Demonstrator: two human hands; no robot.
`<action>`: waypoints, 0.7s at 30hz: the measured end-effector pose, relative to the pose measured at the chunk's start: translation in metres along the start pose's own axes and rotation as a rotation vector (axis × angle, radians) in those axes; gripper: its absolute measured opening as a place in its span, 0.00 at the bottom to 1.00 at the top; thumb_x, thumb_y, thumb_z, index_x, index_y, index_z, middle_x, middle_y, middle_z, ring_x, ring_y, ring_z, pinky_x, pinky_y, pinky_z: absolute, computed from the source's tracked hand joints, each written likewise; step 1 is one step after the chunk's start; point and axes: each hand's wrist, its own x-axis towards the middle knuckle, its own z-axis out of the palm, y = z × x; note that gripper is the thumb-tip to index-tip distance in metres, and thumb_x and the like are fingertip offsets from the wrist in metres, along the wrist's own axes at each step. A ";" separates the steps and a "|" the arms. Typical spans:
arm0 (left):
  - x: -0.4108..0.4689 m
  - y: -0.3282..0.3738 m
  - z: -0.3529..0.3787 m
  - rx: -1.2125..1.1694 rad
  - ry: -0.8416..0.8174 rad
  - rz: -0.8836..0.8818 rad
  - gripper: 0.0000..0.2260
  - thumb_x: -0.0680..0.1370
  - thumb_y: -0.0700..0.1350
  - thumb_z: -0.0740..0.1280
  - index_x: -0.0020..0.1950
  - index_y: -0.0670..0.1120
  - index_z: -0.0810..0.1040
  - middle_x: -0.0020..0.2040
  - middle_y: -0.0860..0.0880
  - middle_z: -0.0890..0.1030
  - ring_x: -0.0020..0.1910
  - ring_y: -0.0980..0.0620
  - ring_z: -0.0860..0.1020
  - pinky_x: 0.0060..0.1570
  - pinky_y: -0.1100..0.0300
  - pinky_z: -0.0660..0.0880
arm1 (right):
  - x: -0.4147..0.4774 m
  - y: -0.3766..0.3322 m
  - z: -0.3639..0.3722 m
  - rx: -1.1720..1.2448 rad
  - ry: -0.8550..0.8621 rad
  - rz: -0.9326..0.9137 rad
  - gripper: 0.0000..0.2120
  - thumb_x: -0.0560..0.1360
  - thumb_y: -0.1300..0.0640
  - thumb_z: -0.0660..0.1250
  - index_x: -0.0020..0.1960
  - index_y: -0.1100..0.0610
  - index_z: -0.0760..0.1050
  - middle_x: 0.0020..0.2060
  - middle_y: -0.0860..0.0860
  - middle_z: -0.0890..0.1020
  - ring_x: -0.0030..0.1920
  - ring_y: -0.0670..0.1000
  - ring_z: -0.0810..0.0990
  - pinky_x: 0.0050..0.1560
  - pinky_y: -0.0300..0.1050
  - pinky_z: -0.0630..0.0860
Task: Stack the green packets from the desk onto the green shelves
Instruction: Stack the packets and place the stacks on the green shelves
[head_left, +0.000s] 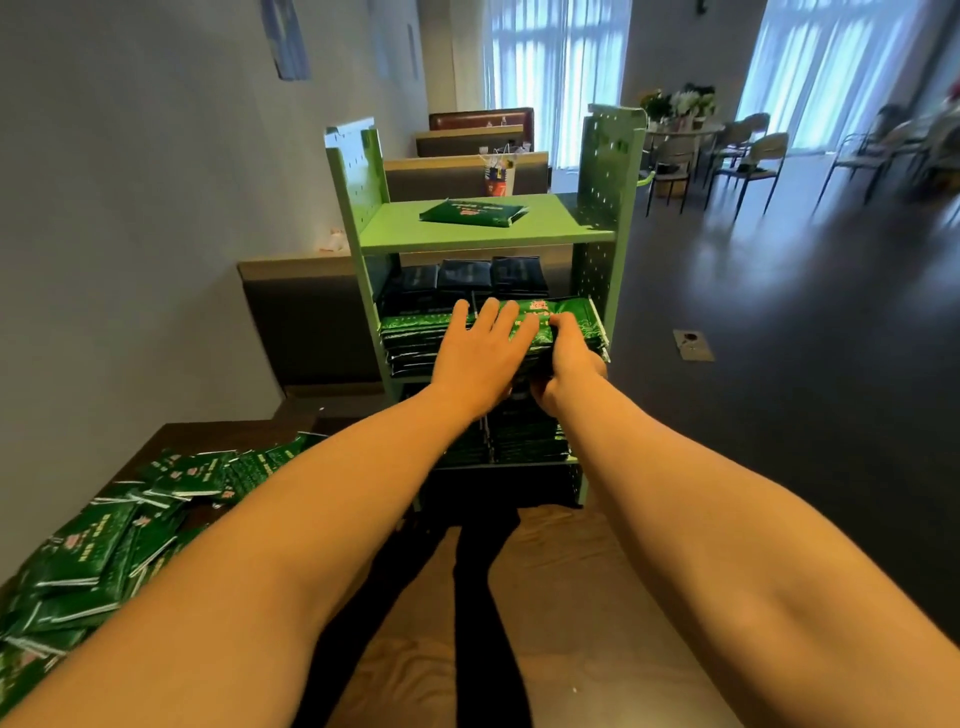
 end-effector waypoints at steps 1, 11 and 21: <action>0.005 0.000 0.004 0.012 -0.005 -0.006 0.38 0.74 0.50 0.73 0.77 0.46 0.56 0.75 0.41 0.62 0.73 0.39 0.62 0.70 0.37 0.61 | 0.004 -0.002 0.004 -0.023 0.013 0.010 0.42 0.67 0.47 0.78 0.75 0.59 0.66 0.61 0.58 0.78 0.54 0.60 0.81 0.49 0.56 0.84; 0.026 -0.002 0.024 0.035 -0.016 0.002 0.39 0.72 0.54 0.73 0.75 0.43 0.58 0.68 0.41 0.70 0.68 0.40 0.67 0.71 0.38 0.60 | 0.031 -0.006 0.021 -0.166 0.027 -0.029 0.41 0.59 0.45 0.80 0.67 0.60 0.70 0.54 0.58 0.80 0.50 0.62 0.82 0.50 0.61 0.84; 0.034 -0.010 0.023 0.009 -0.103 -0.039 0.36 0.74 0.52 0.72 0.75 0.44 0.57 0.71 0.40 0.68 0.70 0.38 0.66 0.69 0.37 0.60 | 0.027 -0.012 0.017 -0.430 -0.070 -0.062 0.45 0.73 0.36 0.71 0.80 0.59 0.61 0.70 0.55 0.71 0.65 0.60 0.72 0.59 0.55 0.75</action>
